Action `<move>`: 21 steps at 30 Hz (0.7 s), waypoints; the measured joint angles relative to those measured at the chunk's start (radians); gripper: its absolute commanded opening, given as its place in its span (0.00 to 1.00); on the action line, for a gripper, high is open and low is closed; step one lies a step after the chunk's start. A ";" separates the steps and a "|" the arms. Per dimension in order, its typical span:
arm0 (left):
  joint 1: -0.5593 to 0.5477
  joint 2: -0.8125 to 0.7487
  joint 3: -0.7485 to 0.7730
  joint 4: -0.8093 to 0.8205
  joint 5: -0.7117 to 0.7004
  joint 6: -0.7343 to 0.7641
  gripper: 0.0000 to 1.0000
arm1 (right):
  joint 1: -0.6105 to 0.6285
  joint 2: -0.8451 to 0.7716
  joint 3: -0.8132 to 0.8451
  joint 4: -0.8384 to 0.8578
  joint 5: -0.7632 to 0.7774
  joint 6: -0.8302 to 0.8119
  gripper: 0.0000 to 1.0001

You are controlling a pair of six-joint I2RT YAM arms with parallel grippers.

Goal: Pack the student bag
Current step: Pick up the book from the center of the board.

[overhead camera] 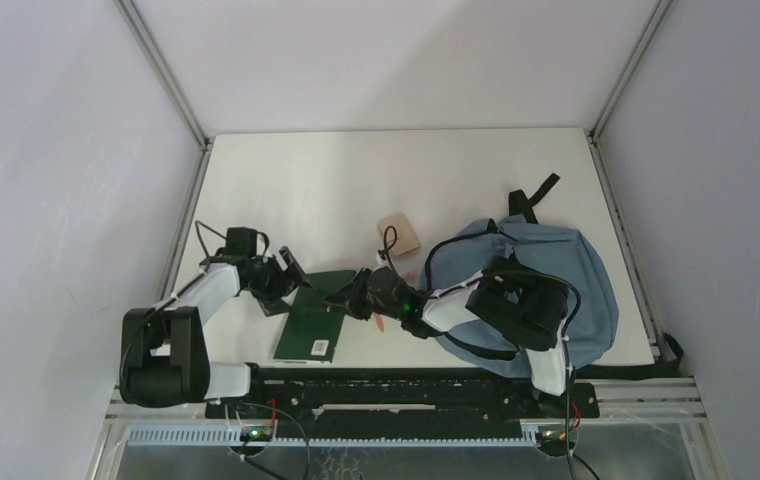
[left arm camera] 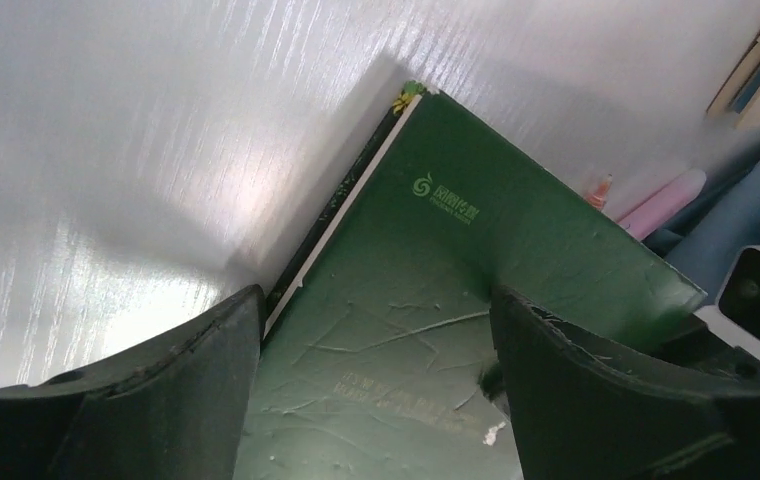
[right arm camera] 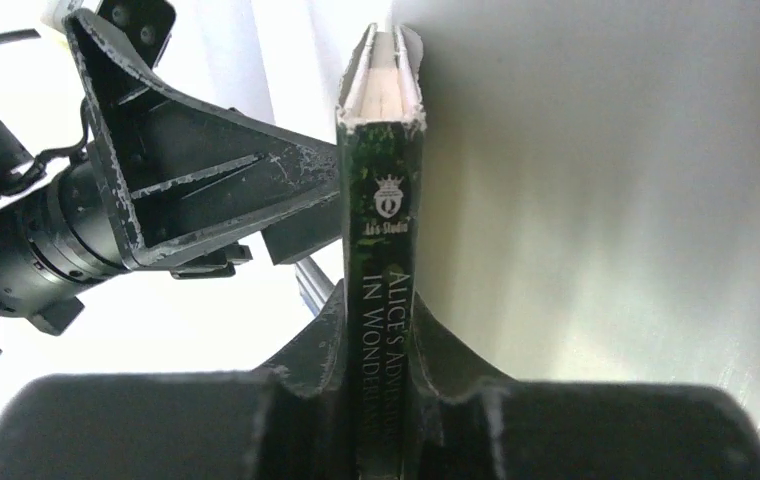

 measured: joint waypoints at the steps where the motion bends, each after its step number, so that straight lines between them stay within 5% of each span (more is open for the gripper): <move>1: 0.000 -0.003 0.000 -0.004 -0.002 0.005 0.86 | -0.001 -0.004 0.005 0.018 -0.006 -0.011 0.00; 11: 0.006 -0.194 0.140 -0.195 -0.053 0.076 0.90 | -0.037 -0.132 0.016 -0.139 -0.062 -0.097 0.00; 21: -0.031 -0.646 0.242 -0.191 -0.106 0.142 0.93 | -0.093 -0.344 0.388 -0.885 0.154 -0.267 0.00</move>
